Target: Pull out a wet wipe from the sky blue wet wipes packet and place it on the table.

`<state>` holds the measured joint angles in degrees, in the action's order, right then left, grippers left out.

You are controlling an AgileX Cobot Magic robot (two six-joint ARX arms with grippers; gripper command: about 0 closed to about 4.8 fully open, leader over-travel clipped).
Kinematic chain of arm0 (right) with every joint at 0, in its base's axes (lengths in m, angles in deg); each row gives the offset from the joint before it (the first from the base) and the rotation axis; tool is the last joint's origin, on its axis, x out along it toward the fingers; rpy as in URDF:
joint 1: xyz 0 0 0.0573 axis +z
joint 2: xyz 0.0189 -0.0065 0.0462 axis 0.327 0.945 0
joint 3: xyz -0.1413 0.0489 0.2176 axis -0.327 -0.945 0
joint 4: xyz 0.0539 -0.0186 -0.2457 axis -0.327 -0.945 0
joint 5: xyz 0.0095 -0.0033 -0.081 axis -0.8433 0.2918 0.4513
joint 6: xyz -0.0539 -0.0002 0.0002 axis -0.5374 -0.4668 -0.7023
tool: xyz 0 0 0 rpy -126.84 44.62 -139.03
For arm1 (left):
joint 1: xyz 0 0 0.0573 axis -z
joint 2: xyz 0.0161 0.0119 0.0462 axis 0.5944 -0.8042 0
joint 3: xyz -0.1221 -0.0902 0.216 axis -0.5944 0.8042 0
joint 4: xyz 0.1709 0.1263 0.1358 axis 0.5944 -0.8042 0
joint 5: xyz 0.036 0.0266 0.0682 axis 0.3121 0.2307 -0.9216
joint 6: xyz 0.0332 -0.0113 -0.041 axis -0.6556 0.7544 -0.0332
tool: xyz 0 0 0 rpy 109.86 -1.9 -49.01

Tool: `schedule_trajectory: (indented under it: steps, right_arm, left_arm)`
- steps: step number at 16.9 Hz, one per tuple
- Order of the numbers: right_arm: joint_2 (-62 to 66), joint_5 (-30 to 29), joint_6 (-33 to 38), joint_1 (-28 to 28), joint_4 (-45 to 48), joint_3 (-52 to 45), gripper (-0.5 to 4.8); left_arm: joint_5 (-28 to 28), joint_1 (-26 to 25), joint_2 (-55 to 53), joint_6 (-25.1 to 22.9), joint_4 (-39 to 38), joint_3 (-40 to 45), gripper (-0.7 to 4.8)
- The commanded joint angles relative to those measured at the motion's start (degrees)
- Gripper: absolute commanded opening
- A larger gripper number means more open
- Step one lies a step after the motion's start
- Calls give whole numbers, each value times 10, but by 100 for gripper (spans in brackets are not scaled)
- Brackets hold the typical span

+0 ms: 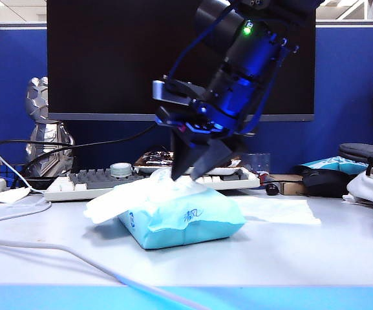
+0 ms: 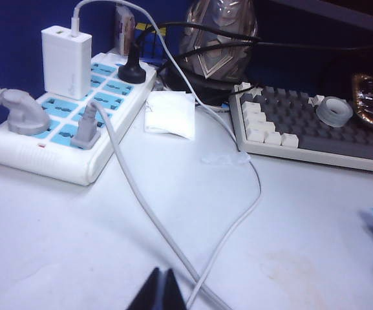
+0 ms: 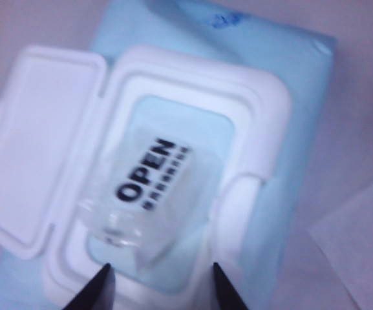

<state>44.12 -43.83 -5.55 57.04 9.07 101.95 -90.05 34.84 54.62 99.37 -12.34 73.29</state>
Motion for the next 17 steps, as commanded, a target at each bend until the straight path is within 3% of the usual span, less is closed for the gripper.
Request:
schedule_trajectory:
  steps: [1,6,9,17]
  right_arm:
    - [2,-23,-1,1,17,2,198]
    - [2,-36,3,1,24,2,196]
    - [2,-36,2,1,31,2,148]
    - [49,-48,16,6,26,31,147]
  left_arm:
    - [0,0,2,-2,2,1,-3]
    - [0,0,2,-2,2,1,-3]
    - [0,0,2,-2,2,1,-3]
    - [0,0,2,-2,2,1,-3]
